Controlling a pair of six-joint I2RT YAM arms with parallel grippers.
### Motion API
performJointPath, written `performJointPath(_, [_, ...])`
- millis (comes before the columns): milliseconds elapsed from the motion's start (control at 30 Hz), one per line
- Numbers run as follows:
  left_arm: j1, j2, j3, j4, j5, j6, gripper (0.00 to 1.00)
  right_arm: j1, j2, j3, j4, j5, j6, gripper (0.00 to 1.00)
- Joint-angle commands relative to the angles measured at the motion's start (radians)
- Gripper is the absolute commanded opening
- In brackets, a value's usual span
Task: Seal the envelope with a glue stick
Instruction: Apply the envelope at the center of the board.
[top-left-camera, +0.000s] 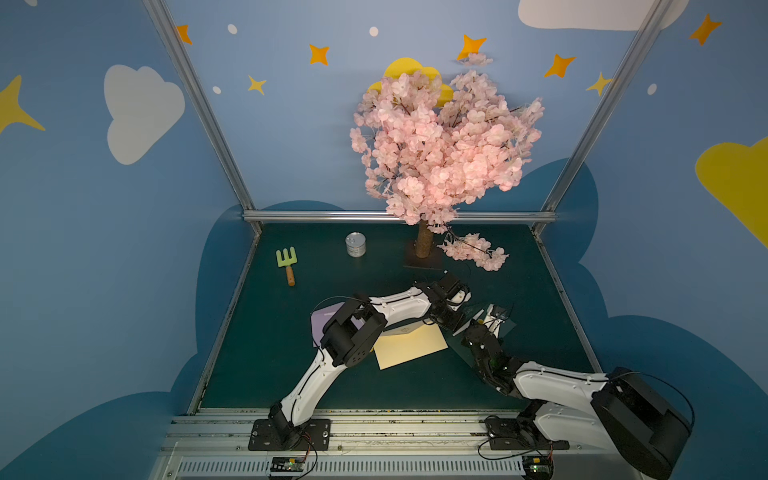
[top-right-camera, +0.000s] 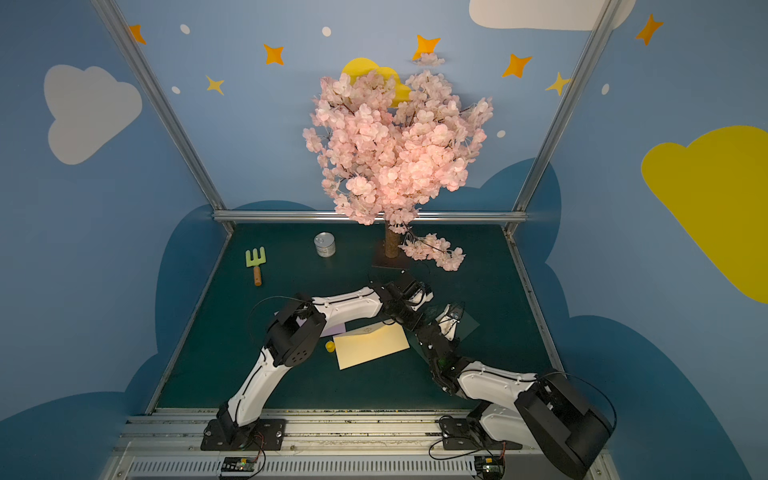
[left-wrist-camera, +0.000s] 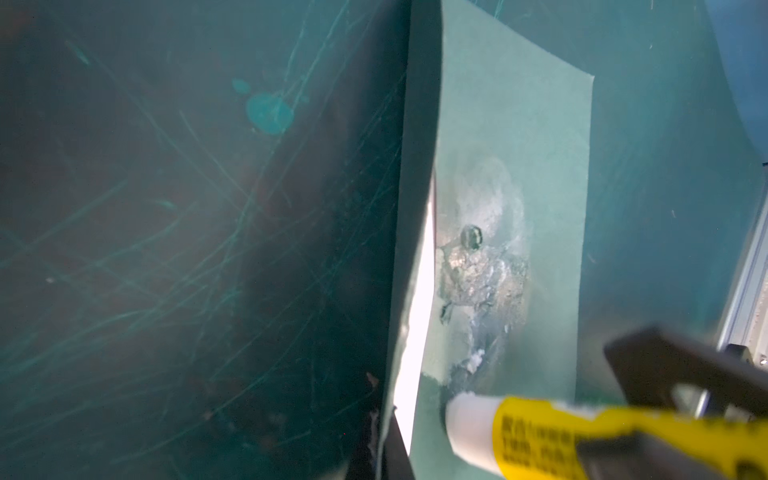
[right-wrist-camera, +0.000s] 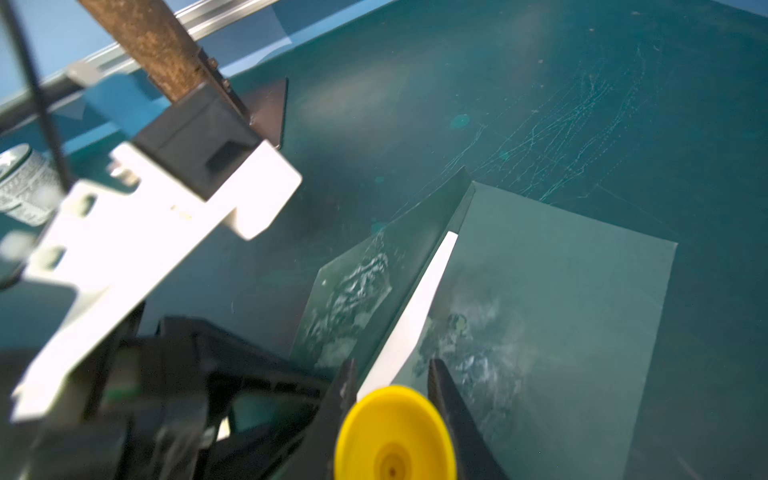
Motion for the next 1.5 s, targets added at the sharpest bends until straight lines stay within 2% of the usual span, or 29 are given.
performJointPath(0, [0.02, -0.04, -0.034, -0.032, -0.039, 0.01, 0.03, 0.019, 0.025, -0.025, -0.151, 0.066, 0.037, 0.0])
performJointPath(67, [0.021, -0.049, -0.051, -0.024, -0.039, 0.012, 0.03, 0.019, 0.056, -0.014, -0.173, 0.166, 0.162, 0.0])
performJointPath(267, [0.018, -0.066, -0.086, -0.002, -0.005, 0.008, 0.03, -0.009, 0.174, 0.06, -0.094, 0.309, 0.02, 0.0])
performJointPath(500, [0.017, -0.066, -0.096, 0.011, 0.005, -0.008, 0.03, -0.068, 0.307, 0.187, -0.181, 0.368, 0.131, 0.0])
performJointPath(600, [0.017, -0.066, -0.103, 0.018, 0.01, -0.013, 0.03, -0.121, 0.333, 0.182, -0.085, 0.295, 0.13, 0.0])
performJointPath(667, [0.017, -0.064, -0.107, 0.022, 0.01, -0.015, 0.03, -0.164, 0.354, 0.155, 0.048, 0.213, 0.092, 0.0])
performJointPath(800, [0.017, -0.061, -0.107, 0.022, 0.011, -0.017, 0.03, -0.199, 0.399, 0.147, 0.186, 0.129, 0.002, 0.0])
performJointPath(967, [0.017, -0.055, -0.098, 0.018, 0.003, -0.022, 0.03, -0.198, 0.416, 0.109, 0.301, -0.009, -0.017, 0.0])
performJointPath(1100, [0.018, -0.05, -0.091, 0.011, -0.008, -0.027, 0.03, -0.15, 0.422, 0.061, 0.386, -0.072, -0.018, 0.0])
performJointPath(1200, [0.019, -0.052, -0.092, 0.004, -0.016, -0.029, 0.03, -0.105, 0.401, 0.01, 0.403, -0.06, -0.016, 0.0])
performJointPath(1267, [0.02, -0.054, -0.09, 0.001, -0.02, -0.03, 0.03, -0.085, 0.358, -0.017, 0.336, -0.021, 0.046, 0.0])
performJointPath(1367, [0.023, -0.056, -0.09, 0.0, -0.024, -0.031, 0.03, -0.074, 0.286, -0.046, 0.3, -0.003, 0.052, 0.0])
performJointPath(1467, [0.024, -0.056, -0.09, -0.003, -0.023, -0.031, 0.03, -0.083, 0.201, -0.034, 0.174, 0.04, 0.068, 0.0])
